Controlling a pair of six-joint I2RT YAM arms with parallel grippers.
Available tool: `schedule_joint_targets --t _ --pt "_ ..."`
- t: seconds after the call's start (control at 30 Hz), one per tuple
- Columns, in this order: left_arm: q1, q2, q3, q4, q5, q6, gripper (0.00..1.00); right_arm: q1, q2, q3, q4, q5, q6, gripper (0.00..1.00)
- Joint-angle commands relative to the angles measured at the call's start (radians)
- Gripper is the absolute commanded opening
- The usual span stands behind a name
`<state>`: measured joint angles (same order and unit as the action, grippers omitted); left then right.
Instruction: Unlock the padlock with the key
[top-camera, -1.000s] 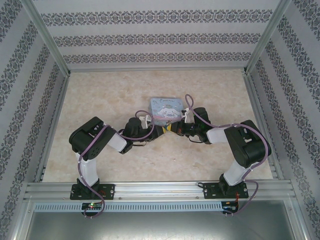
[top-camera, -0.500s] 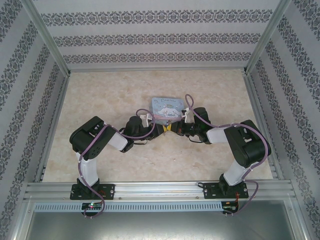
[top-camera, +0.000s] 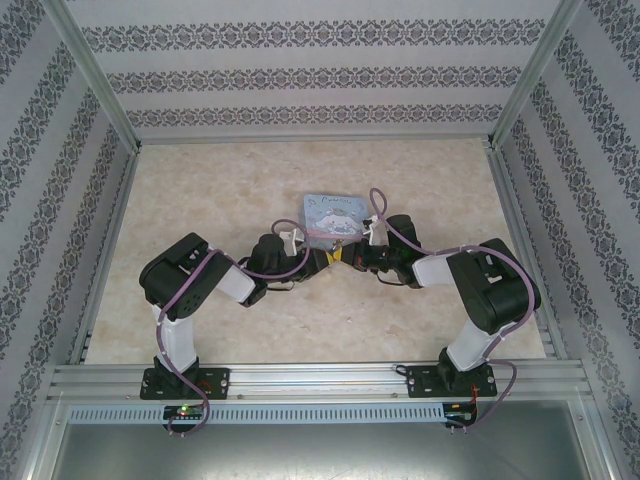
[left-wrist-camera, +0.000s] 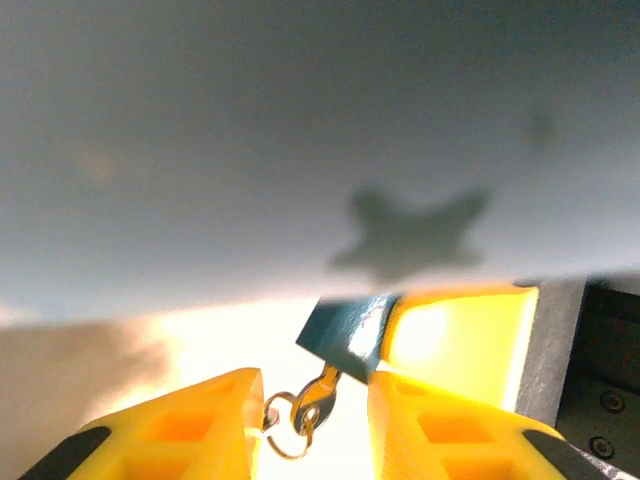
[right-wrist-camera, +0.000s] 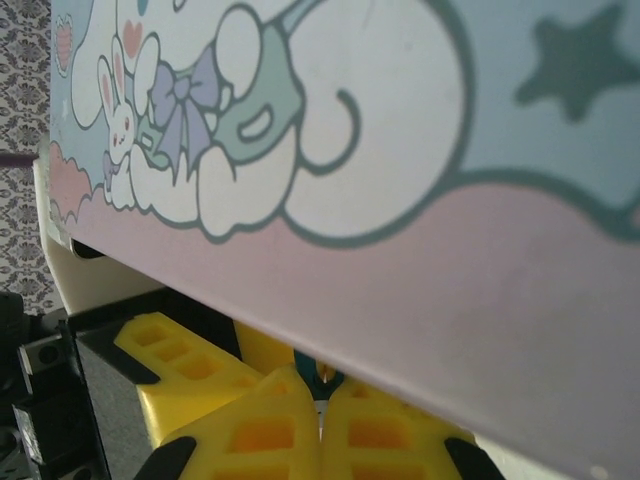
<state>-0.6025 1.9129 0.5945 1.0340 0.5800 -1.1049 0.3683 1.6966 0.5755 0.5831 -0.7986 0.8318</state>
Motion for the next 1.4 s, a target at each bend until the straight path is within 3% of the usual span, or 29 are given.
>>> schedule_joint_targets --t 0.0,0.6,0.8,0.93,1.13,1.27,1.37 --pt "-0.019 0.0 -0.015 0.04 0.001 0.008 0.3 -0.002 0.023 0.012 0.016 -0.025 0.01 0.0" --pt "-0.02 0.012 0.043 -0.006 0.009 0.026 0.23 -0.001 0.013 -0.008 0.019 -0.036 0.004 0.0" --pt "-0.02 0.004 0.065 -0.056 0.028 0.047 0.0 -0.001 0.017 -0.008 0.026 -0.03 0.011 0.0" --pt "-0.021 -0.036 0.066 -0.15 0.013 0.087 0.0 0.008 0.02 -0.001 0.03 -0.018 0.031 0.0" --pt "-0.055 -0.155 0.125 -0.506 -0.095 0.264 0.0 0.033 0.018 0.012 0.029 -0.004 0.056 0.0" --pt "-0.136 -0.222 0.235 -0.851 -0.307 0.459 0.0 0.043 0.023 0.018 0.03 0.008 0.076 0.0" --pt "-0.195 -0.228 0.294 -0.981 -0.439 0.546 0.0 0.043 0.034 0.018 0.036 0.015 0.084 0.0"
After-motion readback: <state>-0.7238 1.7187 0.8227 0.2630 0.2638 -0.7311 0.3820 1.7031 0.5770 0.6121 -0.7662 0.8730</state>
